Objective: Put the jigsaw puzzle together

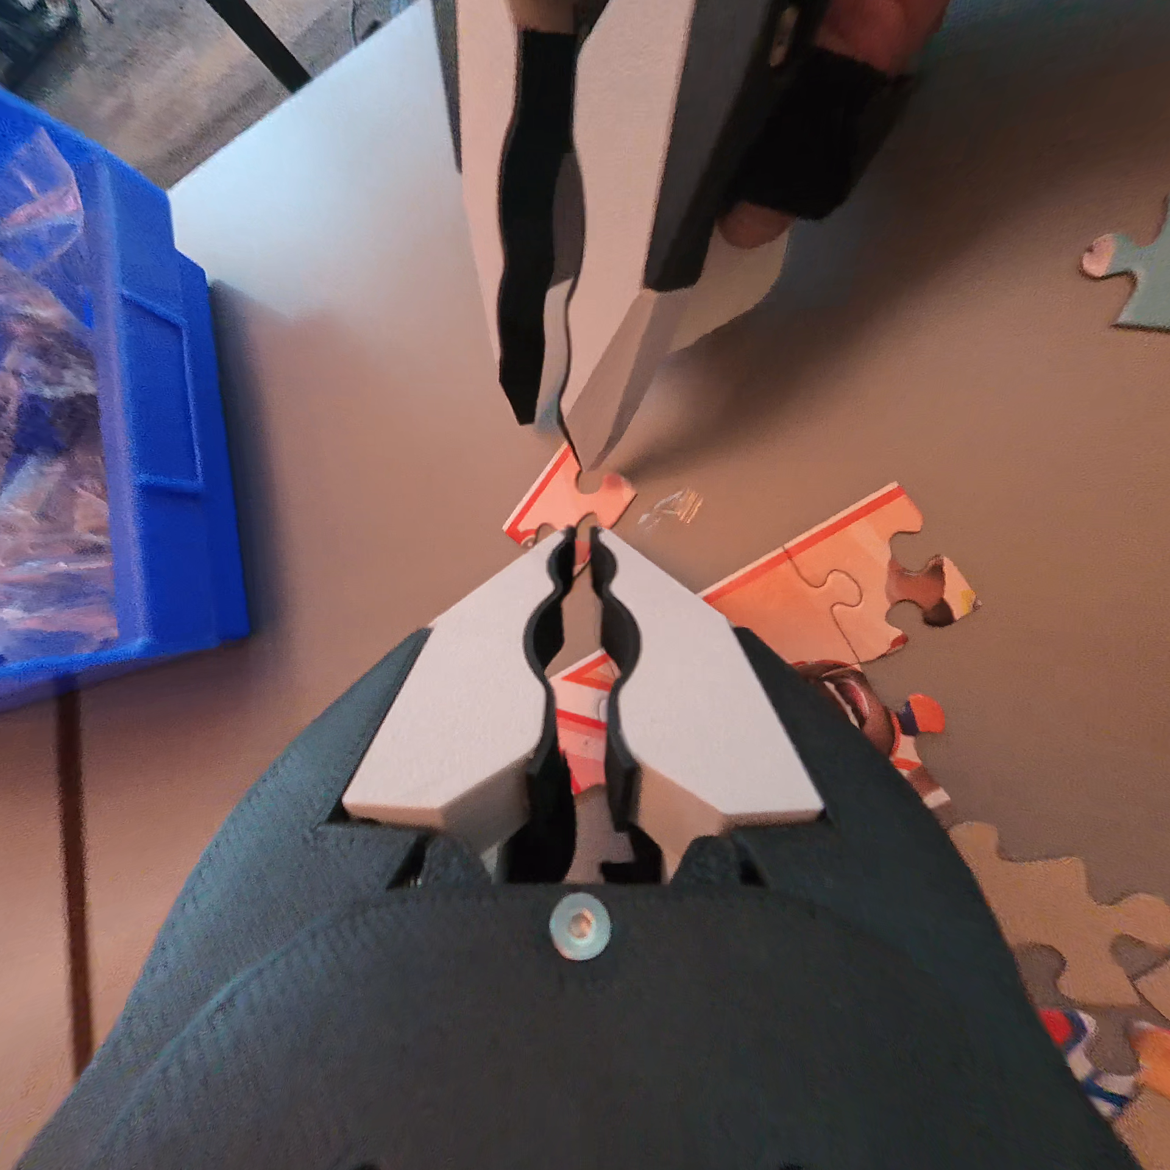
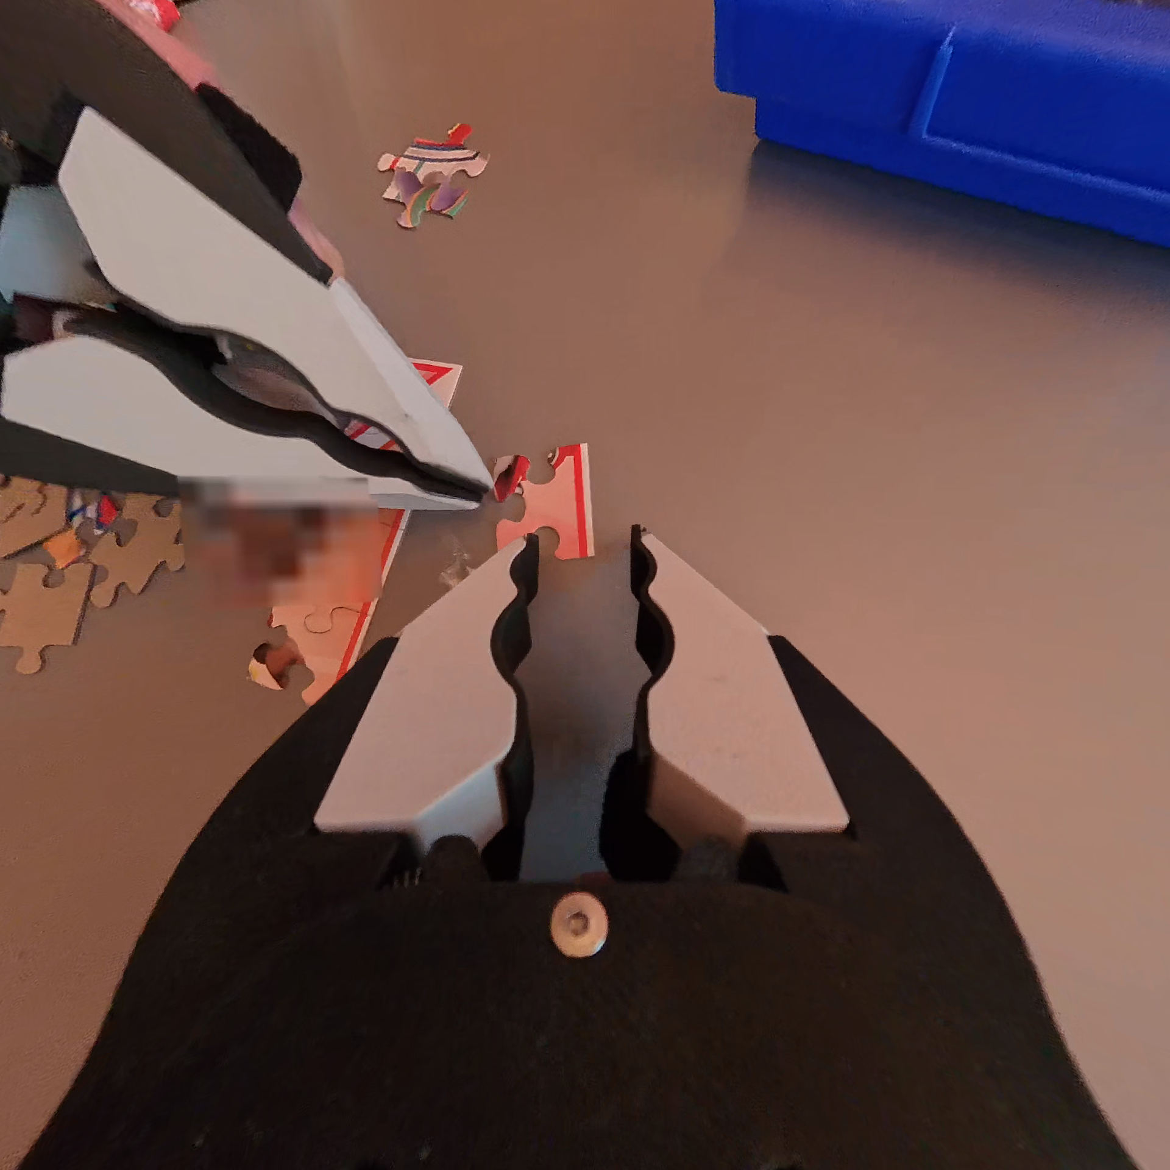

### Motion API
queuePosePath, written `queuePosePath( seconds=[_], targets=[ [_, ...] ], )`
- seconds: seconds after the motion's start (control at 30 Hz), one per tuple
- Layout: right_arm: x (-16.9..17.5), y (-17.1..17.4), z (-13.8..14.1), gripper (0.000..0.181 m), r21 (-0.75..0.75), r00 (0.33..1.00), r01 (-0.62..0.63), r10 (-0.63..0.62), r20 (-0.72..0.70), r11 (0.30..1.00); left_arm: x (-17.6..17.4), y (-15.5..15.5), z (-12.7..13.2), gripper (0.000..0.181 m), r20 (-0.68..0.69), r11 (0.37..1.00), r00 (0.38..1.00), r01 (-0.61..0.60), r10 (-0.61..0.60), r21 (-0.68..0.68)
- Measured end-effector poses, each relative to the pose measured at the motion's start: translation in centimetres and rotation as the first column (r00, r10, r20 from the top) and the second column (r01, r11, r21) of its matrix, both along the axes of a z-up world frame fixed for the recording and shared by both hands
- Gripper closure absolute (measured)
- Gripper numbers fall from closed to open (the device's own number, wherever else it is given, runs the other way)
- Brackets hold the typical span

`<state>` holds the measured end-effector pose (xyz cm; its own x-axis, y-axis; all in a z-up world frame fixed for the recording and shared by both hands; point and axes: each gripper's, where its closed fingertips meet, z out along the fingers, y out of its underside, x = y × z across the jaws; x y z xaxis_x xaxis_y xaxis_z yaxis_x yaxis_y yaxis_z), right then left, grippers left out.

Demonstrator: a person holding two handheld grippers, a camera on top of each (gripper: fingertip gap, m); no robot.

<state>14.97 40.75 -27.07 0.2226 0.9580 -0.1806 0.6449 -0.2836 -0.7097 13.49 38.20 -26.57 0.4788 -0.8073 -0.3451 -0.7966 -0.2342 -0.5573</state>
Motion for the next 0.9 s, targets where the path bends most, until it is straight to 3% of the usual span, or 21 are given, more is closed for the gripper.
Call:
queuePosePath(
  seconds=[0.13, 0.23, 0.37, 0.57, 0.8, 0.9],
  targets=[
    [-0.2, 0.4, -0.5, 0.157, 0.050, 0.997, -0.025, 0.021, 0.071, 0.998, -0.6, 0.1, -0.9, 0.156, 0.047, 0.992, 0.998, -0.044, 0.050, -0.120],
    [-0.7, -0.2, -0.5, 0.176, 0.062, 0.996, -0.066, 0.062, 0.071, 0.996, -0.3, -0.1, -1.1, 0.163, 0.087, 0.982, 0.994, -0.056, 0.073, -0.181],
    [-0.8, -0.7, -0.5, 0.178, 0.070, 0.996, -0.070, 0.067, 0.054, 0.995, 0.2, -0.2, -1.2, 0.181, 0.129, 0.983, 0.989, -0.050, 0.073, -0.178],
    [-0.3, -1.5, -0.6, 0.181, 0.070, 0.995, -0.069, 0.064, 0.077, 0.995, 0.3, -0.7, -1.2, 0.181, 0.104, 0.988, 0.994, -0.025, 0.041, -0.155],
    [4.2, -1.3, -0.8, 0.181, 0.124, 0.966, -0.004, -0.028, 0.257, 0.992, -0.2, -2.1, -1.0, 0.173, 0.085, 0.982, 0.996, -0.024, 0.040, -0.185],
    [4.1, -1.3, -0.1, 0.181, 0.134, 0.973, 0.012, -0.042, 0.229, 0.991, -0.1, -2.1, -0.3, 0.173, 0.116, 0.983, 0.992, -0.032, 0.054, -0.183]
  ],
)
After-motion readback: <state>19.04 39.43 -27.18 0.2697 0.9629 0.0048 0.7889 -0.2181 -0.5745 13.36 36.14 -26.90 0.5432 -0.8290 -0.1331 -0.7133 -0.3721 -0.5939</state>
